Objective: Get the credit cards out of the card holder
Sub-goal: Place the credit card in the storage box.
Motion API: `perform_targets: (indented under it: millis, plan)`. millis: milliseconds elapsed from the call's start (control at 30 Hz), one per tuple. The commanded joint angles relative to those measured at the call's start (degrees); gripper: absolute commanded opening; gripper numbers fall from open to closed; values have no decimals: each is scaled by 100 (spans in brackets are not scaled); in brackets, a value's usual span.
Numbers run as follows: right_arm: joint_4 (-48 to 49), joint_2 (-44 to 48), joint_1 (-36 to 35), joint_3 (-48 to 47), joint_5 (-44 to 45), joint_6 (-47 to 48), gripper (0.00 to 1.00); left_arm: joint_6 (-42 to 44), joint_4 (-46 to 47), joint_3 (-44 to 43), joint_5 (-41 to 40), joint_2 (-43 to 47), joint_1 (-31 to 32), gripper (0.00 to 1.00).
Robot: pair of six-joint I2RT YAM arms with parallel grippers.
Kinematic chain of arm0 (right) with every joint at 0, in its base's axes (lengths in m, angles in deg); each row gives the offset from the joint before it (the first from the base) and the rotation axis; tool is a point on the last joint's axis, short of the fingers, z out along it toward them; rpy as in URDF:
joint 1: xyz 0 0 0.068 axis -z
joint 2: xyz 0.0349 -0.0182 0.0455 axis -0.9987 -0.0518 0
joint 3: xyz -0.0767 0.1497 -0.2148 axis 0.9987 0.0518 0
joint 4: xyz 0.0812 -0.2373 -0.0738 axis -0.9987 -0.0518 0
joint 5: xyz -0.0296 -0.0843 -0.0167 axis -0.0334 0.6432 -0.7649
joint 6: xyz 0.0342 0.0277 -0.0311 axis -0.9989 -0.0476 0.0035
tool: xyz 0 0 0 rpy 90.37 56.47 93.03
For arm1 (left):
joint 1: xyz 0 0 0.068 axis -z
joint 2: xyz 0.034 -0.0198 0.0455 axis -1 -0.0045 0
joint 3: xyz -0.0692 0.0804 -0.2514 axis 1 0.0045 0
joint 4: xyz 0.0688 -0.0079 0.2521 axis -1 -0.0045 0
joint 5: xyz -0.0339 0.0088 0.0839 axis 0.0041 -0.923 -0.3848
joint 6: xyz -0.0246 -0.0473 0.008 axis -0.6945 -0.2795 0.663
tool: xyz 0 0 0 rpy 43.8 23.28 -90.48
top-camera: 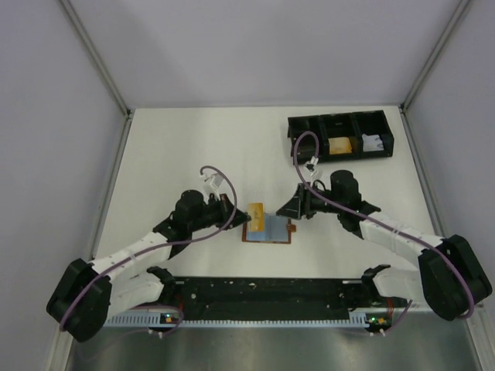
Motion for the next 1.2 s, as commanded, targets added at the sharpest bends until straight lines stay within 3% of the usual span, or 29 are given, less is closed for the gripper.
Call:
perform_targets:
  millis: [0, 233, 567, 667, 833, 900, 1033, 1100, 1167]
  plan:
    - [514, 213, 39, -389, -1035, 185, 52, 126, 558, -438, 857, 200, -29, 0]
    - [979, 178, -13, -495, -1633, 27, 55, 135, 1016, -869, 2000, 113, -21, 0]
    - [1911, 160, -110, -478, -2319, -465, 41, 250, 1016, -1150, 2546, -37, -29, 0]
    - [2148, 151, -136, -478, -2425, -623, 30, 250, 1016, -1159, 2599, -98, -21, 0]
    - [2307, 142, -136, -478, -2425, -773, 1, 293, 964, -1220, 2626, -134, -20, 0]
    - [2342, 142, -136, -469, -2364, -791, 0, 311, 893, -1229, 2564, -108, -21, 0]
    - [2316, 168, -110, -460, -2180, -791, 0, 591, 472, -1229, 2074, 85, -29, 21]
    - [2237, 212, -23, -451, -1969, -791, 0, 846, -44, -1273, 1600, 252, -29, 49]
    - [2027, 291, 91, -451, -1698, -782, 0, 1101, -563, -1326, 906, 480, -29, 67]
